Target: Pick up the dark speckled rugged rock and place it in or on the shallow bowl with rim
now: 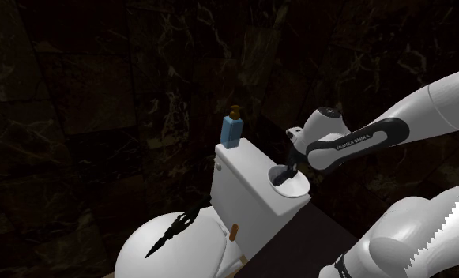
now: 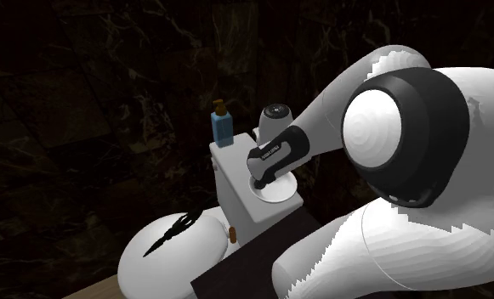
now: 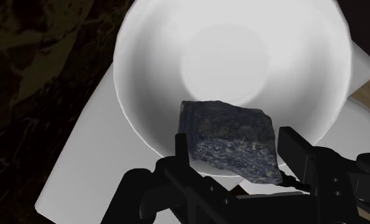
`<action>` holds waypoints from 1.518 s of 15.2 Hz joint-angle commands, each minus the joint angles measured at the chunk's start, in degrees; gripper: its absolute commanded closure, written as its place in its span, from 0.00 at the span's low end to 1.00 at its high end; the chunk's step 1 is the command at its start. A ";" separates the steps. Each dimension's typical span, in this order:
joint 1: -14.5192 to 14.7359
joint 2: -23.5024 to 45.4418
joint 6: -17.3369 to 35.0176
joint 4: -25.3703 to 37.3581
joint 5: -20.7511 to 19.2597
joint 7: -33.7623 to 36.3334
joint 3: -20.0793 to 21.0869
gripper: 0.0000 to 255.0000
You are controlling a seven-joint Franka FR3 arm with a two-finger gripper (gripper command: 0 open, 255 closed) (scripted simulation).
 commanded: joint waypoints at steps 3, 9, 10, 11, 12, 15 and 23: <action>0.00 0.99 0.98 -0.36 -0.19 0.15 -0.02 1.00; -0.01 1.07 1.11 -0.42 -0.26 0.20 -0.04 0.00; -0.01 0.89 0.93 -0.42 -0.24 0.19 -0.02 0.00; -0.06 0.88 1.00 -0.50 -0.30 0.18 -0.04 0.00; -0.04 0.85 0.96 -0.49 -0.28 0.23 0.00 0.00; 0.08 -2.01 -1.98 -0.43 0.06 -0.04 0.27 0.00; 0.33 -9.74 -10.17 -0.04 1.13 -0.65 1.37 0.00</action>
